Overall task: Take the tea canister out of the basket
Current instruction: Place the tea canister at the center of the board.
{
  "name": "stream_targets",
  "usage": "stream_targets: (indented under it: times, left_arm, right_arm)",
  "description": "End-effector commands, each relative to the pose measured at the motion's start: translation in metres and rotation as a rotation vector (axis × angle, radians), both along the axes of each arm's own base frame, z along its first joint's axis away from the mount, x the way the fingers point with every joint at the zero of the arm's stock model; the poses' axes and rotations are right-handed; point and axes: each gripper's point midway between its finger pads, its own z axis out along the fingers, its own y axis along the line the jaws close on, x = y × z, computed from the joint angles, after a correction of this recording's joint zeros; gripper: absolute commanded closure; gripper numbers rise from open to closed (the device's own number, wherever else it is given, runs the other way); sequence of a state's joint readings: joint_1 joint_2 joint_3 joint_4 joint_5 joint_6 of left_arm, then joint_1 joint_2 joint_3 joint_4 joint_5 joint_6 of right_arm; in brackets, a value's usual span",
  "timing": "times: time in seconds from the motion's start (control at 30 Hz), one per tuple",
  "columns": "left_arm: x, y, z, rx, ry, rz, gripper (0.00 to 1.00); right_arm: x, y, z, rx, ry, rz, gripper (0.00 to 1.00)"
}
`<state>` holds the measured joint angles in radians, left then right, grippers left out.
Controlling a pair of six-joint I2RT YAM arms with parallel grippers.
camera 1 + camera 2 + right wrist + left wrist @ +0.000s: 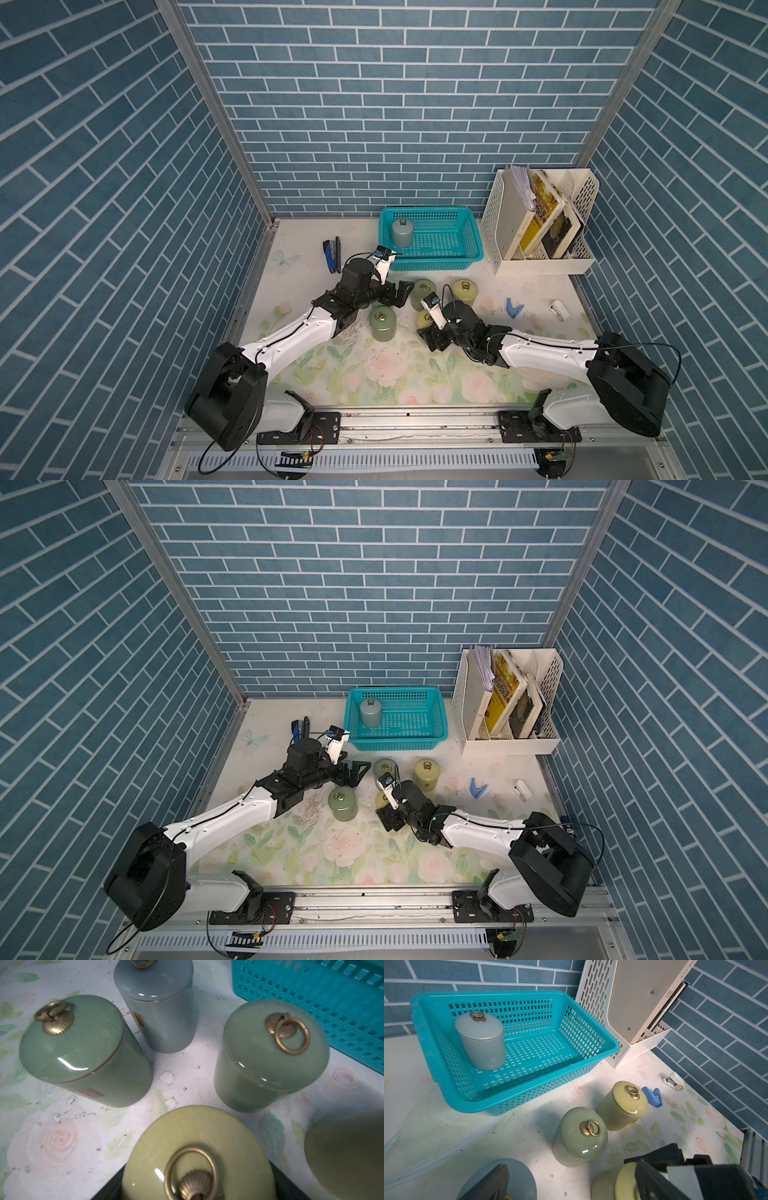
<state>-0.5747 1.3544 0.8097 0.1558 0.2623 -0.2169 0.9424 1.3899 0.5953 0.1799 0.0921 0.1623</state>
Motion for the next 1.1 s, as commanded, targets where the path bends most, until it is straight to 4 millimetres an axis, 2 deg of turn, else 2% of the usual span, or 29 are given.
stream_targets:
  times: [0.0,0.07,0.17,0.37,0.5,0.6,0.77,0.8,0.87,0.93,1.07]
  left_arm:
    - [0.002,-0.002,-0.002,0.008,-0.011,-0.001,0.00]
    - [0.002,-0.002,-0.002,0.010,-0.012,-0.002,0.00]
    - [0.004,-0.002,-0.003,0.019,-0.007,-0.001,0.00]
    - [0.004,0.000,-0.001,0.018,-0.012,0.014,0.00]
    - [0.010,0.010,0.005,0.017,-0.026,0.084,0.00]
    - [0.017,0.022,0.025,-0.004,-0.073,0.168,0.00]
    - [0.039,0.039,0.059,0.000,-0.107,0.253,0.00]
    - [0.043,0.041,0.060,0.007,-0.100,0.259,0.00]
    - [0.052,0.043,0.065,0.013,-0.089,0.267,0.00]
    - [0.057,0.045,0.070,0.014,-0.086,0.274,0.00]
    - [0.069,0.059,0.075,-0.013,-0.078,0.304,0.00]
  right_arm:
    - [0.014,0.012,0.024,0.103,-0.065,-0.047,0.57]
    - [0.014,0.012,0.020,0.099,-0.062,-0.048,0.45]
    - [0.014,0.009,0.015,0.093,-0.062,-0.056,0.32]
    - [0.015,0.006,0.019,0.093,-0.071,-0.069,0.02]
    - [0.015,0.004,0.033,0.106,-0.092,-0.074,0.00]
    - [0.018,0.002,0.055,0.120,-0.132,-0.082,0.00]
    - [0.035,-0.001,0.115,0.165,-0.284,-0.126,0.00]
    - [0.040,0.000,0.126,0.167,-0.309,-0.133,0.00]
    - [0.059,0.005,0.149,0.161,-0.334,-0.151,0.00]
    - [0.079,0.009,0.163,0.150,-0.338,-0.179,0.00]
    - [0.131,0.016,0.178,0.142,-0.344,-0.231,0.01]
